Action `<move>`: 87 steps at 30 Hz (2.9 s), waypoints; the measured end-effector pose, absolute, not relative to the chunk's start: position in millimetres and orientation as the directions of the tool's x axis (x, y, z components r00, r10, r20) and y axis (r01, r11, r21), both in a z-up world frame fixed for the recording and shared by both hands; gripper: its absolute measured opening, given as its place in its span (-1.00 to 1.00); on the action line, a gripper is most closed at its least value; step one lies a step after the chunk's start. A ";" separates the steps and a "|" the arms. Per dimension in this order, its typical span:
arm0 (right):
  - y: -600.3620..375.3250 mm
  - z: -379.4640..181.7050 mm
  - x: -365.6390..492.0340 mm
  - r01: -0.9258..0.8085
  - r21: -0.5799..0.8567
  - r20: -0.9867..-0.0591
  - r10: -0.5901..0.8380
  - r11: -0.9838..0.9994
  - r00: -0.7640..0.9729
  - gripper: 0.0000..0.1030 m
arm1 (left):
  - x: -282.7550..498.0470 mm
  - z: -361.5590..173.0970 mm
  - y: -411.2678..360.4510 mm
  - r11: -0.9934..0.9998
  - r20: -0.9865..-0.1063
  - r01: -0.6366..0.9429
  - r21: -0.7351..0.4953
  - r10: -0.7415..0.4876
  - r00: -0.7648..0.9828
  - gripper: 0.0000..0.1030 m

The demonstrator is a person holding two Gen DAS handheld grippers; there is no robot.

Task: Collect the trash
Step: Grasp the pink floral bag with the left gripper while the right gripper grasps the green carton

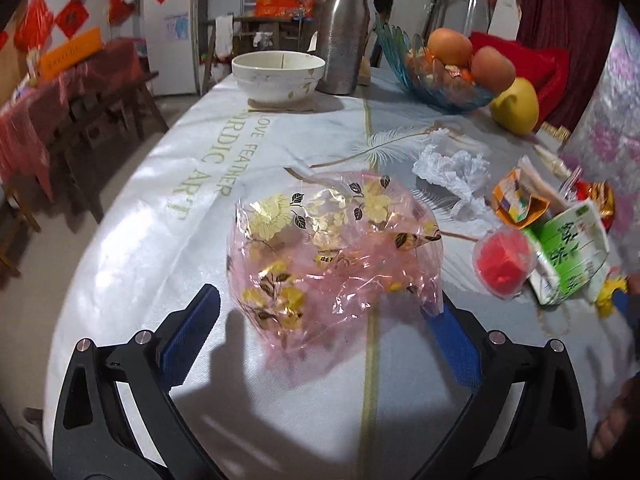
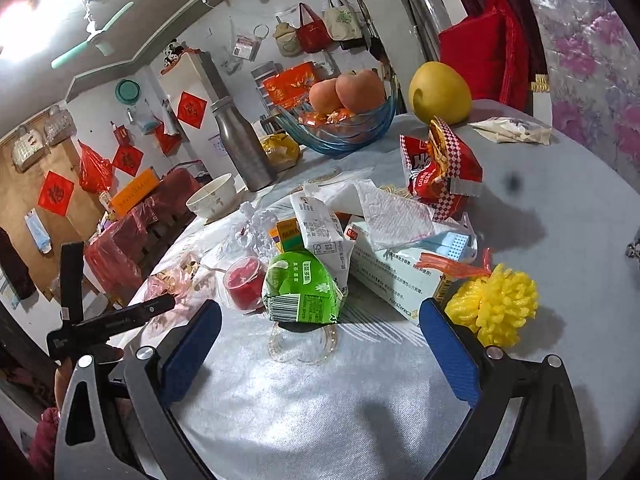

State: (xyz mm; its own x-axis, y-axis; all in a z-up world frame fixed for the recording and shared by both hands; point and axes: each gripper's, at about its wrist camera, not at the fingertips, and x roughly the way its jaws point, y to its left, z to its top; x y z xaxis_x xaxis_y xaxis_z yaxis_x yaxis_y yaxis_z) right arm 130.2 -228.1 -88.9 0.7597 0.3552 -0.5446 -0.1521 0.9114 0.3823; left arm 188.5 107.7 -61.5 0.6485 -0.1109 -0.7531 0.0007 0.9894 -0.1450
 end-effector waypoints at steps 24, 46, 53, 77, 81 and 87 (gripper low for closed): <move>-229.8 -91.0 130.1 -0.157 0.436 -0.537 0.396 0.886 0.745 0.89 | 208.5 -46.1 103.6 0.958 -0.712 0.021 -0.285 -0.227 0.664 0.87; -228.0 -91.4 129.5 -0.152 0.441 -0.538 0.397 0.884 0.743 0.89 | 242.7 -61.1 122.2 0.961 -0.739 -0.047 -0.272 -0.178 0.650 0.87; -221.0 -87.4 124.5 -0.164 0.388 -0.529 0.365 0.907 0.767 0.89 | 225.6 -55.3 99.4 0.966 -0.692 0.119 -0.231 -0.249 0.677 0.26; -241.3 -85.5 124.6 -0.093 0.471 -0.502 0.354 0.877 0.789 0.51 | 227.8 -53.3 36.0 0.914 -0.669 0.302 -0.271 -0.404 0.624 -0.20; -237.0 -86.3 128.1 -0.117 0.462 -0.515 0.373 0.879 0.772 0.32 | 221.3 -49.8 43.6 0.911 -0.642 0.297 -0.287 -0.413 0.646 -0.29; -209.6 -83.7 150.5 -0.104 0.303 -0.587 0.271 0.947 0.763 0.31 | 216.6 -46.6 45.0 0.909 -0.627 0.307 -0.282 -0.417 0.658 -0.30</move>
